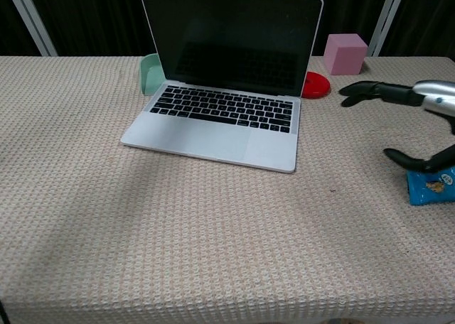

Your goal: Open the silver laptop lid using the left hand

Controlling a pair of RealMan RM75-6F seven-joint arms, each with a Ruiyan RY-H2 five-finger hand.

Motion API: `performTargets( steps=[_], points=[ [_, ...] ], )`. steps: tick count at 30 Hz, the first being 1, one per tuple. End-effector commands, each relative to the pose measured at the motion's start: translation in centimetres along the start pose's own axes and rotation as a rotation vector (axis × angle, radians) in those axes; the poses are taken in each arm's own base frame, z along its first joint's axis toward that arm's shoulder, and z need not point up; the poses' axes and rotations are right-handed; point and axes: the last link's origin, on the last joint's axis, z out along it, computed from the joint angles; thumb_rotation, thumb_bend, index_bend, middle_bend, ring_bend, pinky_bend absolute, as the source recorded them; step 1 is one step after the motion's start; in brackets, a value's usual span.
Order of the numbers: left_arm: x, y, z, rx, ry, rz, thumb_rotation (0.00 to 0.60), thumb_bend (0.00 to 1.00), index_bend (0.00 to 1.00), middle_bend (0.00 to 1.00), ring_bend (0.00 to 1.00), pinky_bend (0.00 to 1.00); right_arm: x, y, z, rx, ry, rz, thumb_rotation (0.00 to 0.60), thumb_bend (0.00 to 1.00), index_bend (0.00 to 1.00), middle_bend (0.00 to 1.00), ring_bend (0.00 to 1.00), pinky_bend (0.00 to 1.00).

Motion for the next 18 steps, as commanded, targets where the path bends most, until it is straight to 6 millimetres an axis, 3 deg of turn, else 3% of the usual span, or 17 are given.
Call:
performTargets(
  steps=[1, 5, 9, 13, 18],
  points=[
    [-0.1, -6.9, -10.5, 0.184, -0.055, 0.049, 0.600, 0.55, 0.17, 0.18, 0.07, 0.09, 1.7, 1.8, -5.3, -0.112, 0.054, -0.087, 0.600, 0.47, 0.00, 0.10, 0.00, 0.00],
    [-0.6, -9.7, -15.9, 0.261, -0.035, 0.089, 0.600, 0.44, 0.17, 0.18, 0.07, 0.09, 3.0, 3.2, -9.0, -0.221, 0.138, -0.121, 0.600, 0.44, 0.00, 0.10, 0.00, 0.00],
    [-1.3, -11.6, -21.6, 0.329, 0.006, 0.095, 0.600, 0.43, 0.17, 0.18, 0.07, 0.09, 3.9, 4.6, -12.1, -0.332, 0.230, -0.155, 0.600, 0.44, 0.00, 0.10, 0.00, 0.00],
    [-2.2, -12.1, -26.6, 0.355, 0.027, 0.092, 0.600, 0.43, 0.17, 0.18, 0.07, 0.08, 4.0, 5.5, -14.3, -0.403, 0.289, -0.126, 0.600, 0.44, 0.00, 0.10, 0.00, 0.00],
    [-3.3, -11.8, -31.1, 0.385, 0.044, 0.079, 0.600, 0.42, 0.17, 0.18, 0.07, 0.08, 3.6, 5.9, -15.6, -0.434, 0.325, -0.091, 0.600, 0.44, 0.00, 0.10, 0.00, 0.00]
  ],
)
